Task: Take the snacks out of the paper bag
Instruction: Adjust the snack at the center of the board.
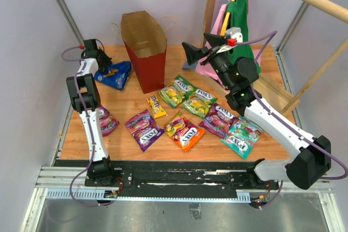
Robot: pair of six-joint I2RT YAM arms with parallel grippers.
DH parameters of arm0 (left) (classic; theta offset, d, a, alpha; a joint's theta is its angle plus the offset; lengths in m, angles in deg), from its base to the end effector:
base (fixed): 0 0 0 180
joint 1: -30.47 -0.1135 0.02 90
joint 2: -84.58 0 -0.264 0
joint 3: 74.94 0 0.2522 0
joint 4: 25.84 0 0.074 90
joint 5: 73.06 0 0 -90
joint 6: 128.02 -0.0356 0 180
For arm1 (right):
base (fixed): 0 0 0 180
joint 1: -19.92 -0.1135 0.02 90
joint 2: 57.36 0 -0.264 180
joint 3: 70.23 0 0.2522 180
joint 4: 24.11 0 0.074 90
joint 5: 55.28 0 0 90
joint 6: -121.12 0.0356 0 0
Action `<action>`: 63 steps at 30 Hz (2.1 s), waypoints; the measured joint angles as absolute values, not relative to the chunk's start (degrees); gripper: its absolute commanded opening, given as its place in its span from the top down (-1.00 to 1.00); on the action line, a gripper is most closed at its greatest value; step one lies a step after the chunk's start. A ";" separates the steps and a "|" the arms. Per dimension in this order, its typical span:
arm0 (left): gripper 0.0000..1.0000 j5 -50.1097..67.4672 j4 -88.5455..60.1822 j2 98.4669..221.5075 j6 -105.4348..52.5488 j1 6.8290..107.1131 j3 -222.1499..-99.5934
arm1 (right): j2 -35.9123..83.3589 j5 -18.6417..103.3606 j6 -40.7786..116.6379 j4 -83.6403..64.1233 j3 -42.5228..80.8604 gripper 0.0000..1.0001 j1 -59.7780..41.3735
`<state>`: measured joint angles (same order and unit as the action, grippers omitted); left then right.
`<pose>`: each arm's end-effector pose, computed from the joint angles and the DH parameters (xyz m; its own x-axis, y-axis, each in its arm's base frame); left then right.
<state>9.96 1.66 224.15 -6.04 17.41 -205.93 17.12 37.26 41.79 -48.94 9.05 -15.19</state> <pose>0.5452 0.1220 0.1827 -0.4185 -0.6367 -0.6476 -0.4129 0.7685 -0.4887 0.2412 0.1715 0.4431 0.2852 0.4266 -0.8583 -0.6705 0.7287 0.1394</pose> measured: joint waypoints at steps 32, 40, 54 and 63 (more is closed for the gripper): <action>0.99 12.14 -7.21 198.31 -3.63 13.13 -181.50 | 16.46 37.26 41.44 -48.57 8.55 -0.97 -15.19; 0.99 11.68 -0.42 220.52 -0.85 12.28 -199.20 | 16.46 37.22 41.64 -48.64 8.33 -0.97 -15.19; 0.99 7.95 5.22 238.16 4.30 12.28 -223.07 | 15.26 36.11 41.16 -48.55 6.97 -0.97 -15.19; 0.99 3.79 4.57 219.86 1.94 13.02 -205.39 | 14.21 36.19 41.25 -48.20 6.95 -0.97 -15.19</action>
<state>3.79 4.57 219.86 1.94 13.02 -205.39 14.21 36.19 41.25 -48.20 6.95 -15.19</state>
